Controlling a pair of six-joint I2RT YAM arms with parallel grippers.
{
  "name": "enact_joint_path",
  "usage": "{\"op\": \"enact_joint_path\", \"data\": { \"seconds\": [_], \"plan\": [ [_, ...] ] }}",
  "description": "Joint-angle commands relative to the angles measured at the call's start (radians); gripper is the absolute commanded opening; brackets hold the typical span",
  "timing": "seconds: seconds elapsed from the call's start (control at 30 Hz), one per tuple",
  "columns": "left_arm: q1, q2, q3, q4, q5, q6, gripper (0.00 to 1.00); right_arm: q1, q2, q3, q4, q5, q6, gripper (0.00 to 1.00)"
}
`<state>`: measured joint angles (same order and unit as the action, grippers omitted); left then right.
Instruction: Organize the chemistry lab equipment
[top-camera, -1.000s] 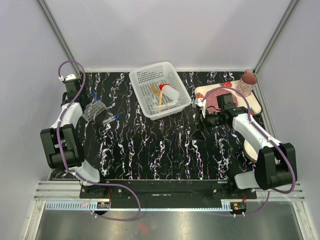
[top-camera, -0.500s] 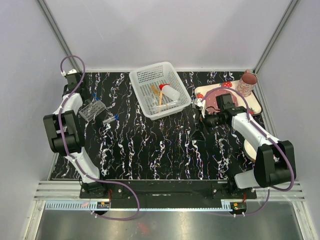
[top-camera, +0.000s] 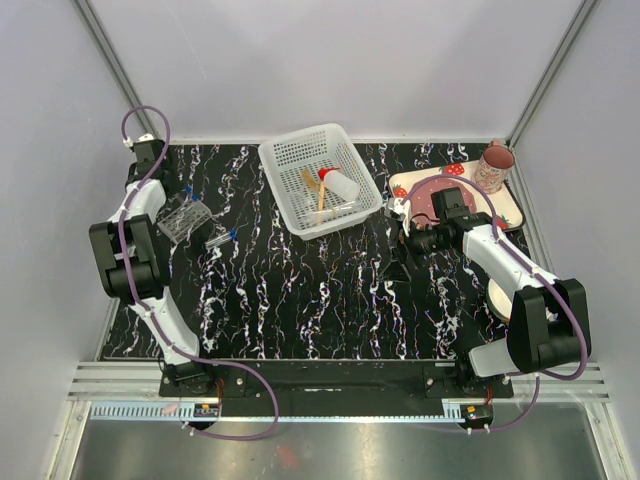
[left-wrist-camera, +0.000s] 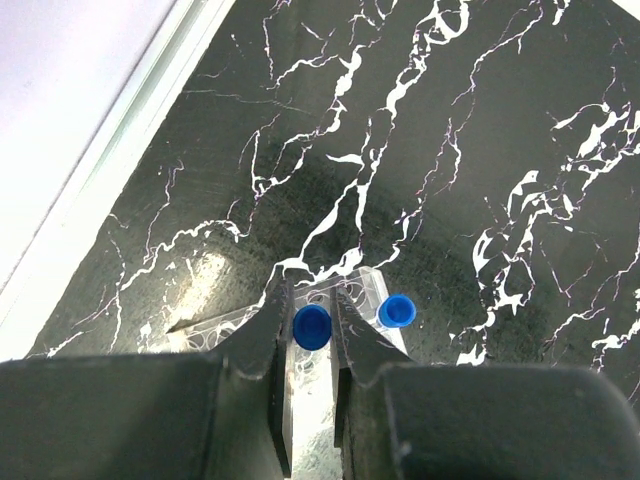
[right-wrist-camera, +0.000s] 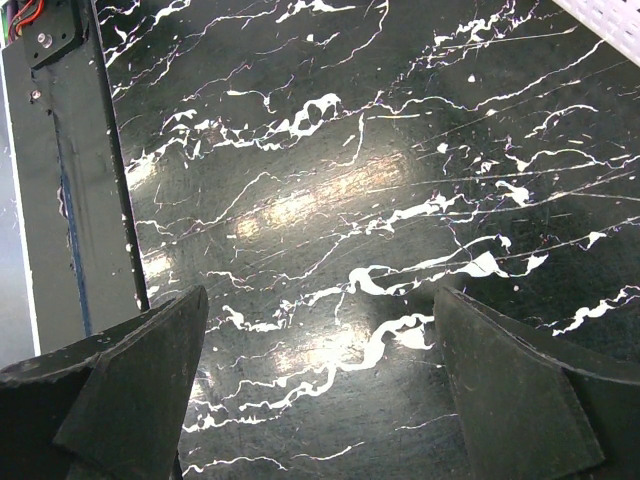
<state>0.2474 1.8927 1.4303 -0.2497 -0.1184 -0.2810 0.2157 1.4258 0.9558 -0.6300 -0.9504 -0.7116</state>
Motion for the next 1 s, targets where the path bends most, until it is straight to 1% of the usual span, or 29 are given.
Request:
{"op": "enact_joint_path", "data": {
  "seconds": [0.0, 0.4, 0.8, 0.97],
  "plan": [
    [-0.016, 0.02, 0.058, 0.007, -0.027, 0.0, 0.07, -0.001, 0.005, 0.044, -0.01, 0.002, -0.022, 1.0],
    [-0.043, 0.046, 0.082, -0.023, -0.107, 0.003, 0.07, -0.001, -0.001, 0.046, -0.016, 0.007, -0.028, 1.0],
    [-0.042, 0.051, 0.091, -0.039, -0.132, -0.004, 0.07, -0.001, -0.007, 0.047, -0.022, 0.007, -0.034, 1.0],
    [-0.046, 0.054, 0.093, -0.042, -0.133, 0.005, 0.09, -0.001, -0.007, 0.049, -0.023, 0.004, -0.035, 1.0]
  ]
}}
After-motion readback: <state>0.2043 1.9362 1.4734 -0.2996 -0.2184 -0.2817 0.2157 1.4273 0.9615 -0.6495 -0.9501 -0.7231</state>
